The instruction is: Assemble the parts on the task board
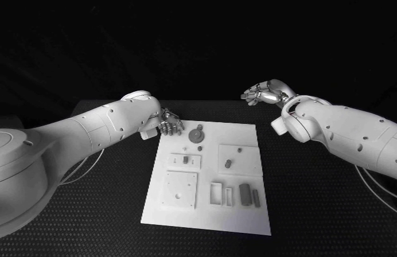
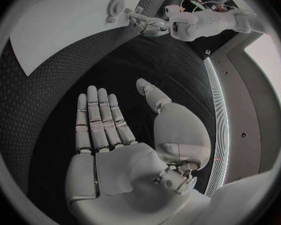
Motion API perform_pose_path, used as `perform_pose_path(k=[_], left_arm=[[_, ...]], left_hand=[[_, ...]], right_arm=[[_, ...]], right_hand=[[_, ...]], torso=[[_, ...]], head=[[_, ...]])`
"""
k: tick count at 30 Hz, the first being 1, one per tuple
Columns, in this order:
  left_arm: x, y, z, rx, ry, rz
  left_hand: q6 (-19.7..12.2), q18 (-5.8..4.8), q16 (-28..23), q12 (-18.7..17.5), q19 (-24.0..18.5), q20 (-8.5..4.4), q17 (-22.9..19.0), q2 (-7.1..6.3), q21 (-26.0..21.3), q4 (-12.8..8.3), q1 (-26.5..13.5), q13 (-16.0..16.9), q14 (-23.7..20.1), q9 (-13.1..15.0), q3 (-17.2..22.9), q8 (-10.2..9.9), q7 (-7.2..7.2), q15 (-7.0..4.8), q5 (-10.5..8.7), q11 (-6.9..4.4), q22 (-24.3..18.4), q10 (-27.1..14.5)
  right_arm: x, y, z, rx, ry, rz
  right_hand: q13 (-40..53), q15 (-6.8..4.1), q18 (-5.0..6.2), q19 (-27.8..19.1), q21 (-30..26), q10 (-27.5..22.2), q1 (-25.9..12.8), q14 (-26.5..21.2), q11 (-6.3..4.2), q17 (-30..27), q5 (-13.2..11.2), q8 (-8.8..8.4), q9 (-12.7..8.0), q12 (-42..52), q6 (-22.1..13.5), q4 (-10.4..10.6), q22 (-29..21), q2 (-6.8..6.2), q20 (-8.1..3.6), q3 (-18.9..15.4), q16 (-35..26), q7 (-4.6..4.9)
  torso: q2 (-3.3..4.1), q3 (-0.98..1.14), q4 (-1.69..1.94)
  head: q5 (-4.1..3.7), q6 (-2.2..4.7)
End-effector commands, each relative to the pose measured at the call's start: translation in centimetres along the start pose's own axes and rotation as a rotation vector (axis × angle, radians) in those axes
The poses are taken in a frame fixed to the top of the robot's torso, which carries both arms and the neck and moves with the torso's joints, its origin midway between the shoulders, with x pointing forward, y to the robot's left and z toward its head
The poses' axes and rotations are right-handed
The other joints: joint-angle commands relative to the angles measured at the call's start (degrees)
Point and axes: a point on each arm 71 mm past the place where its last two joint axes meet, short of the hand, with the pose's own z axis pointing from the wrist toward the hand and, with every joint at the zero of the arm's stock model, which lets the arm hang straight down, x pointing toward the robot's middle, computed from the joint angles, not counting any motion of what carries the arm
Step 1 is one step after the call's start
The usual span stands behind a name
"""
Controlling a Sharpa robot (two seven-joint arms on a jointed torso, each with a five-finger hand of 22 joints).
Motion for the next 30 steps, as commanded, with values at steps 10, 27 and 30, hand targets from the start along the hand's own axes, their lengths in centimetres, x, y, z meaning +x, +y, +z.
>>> perform_pose_path(k=[10, 27, 30], left_arm=[[0.11, 0.03, 0.05, 0.010, 0.032, -0.011], [0.38, 0.03, 0.25, 0.007, 0.043, -0.012], [0.45, 0.10, 0.29, 0.006, 0.047, -0.015]], left_hand=[[0.38, -0.88, 0.49, 0.58, 0.24, -1.48, -0.17, 1.16, -0.22, -1.92, 0.82, 0.05, 0.18, -0.24, 0.53, 0.51, -0.01, -0.45, 0.25, -0.44, 0.59, 0.06], [0.52, -0.88, 0.71, 0.78, 0.34, -1.46, -0.24, 2.00, -0.29, -3.26, 1.96, 0.01, 0.32, -0.40, 1.25, 0.78, -0.07, -0.51, 0.16, -0.48, 0.57, 0.19], [0.54, -0.88, 0.74, 0.80, 0.37, -1.45, -0.25, 2.16, -0.29, -3.36, 2.07, 0.00, 0.34, -0.42, 1.32, 0.80, -0.07, -0.52, 0.17, -0.48, 0.57, 0.22]], right_arm=[[0.16, 0.13, 0.01, -0.010, 0.013, 0.003], [0.22, 0.18, 0.02, -0.011, 0.014, 0.004], [0.21, 0.17, 0.03, -0.011, 0.014, 0.004]], right_hand=[[-0.06, 0.44, -0.35, -0.29, -0.40, 0.32, -0.78, -0.08, -0.01, -0.07, 0.27, 0.33, -0.09, -0.11, -0.14, 0.09, 0.11, 0.02, 0.18, 0.22, -0.31, 1.28], [-0.06, 0.43, -0.34, -0.28, -0.44, 0.33, -0.83, -0.08, -0.01, -0.08, 0.26, 0.35, -0.11, -0.09, -0.14, 0.09, 0.18, 0.04, 0.18, 0.23, -0.31, 1.28], [-0.06, 0.43, -0.34, -0.28, -0.45, 0.33, -0.83, -0.09, -0.01, -0.08, 0.25, 0.36, -0.11, -0.09, -0.13, 0.08, 0.18, 0.04, 0.18, 0.23, -0.31, 1.28]], torso=[[0.01, -0.02, -0.01], [0.05, -0.02, -0.07], [0.03, -0.02, -0.10]], head=[[0.02, -0.13], [-0.09, -0.30], [-0.13, -0.33]])
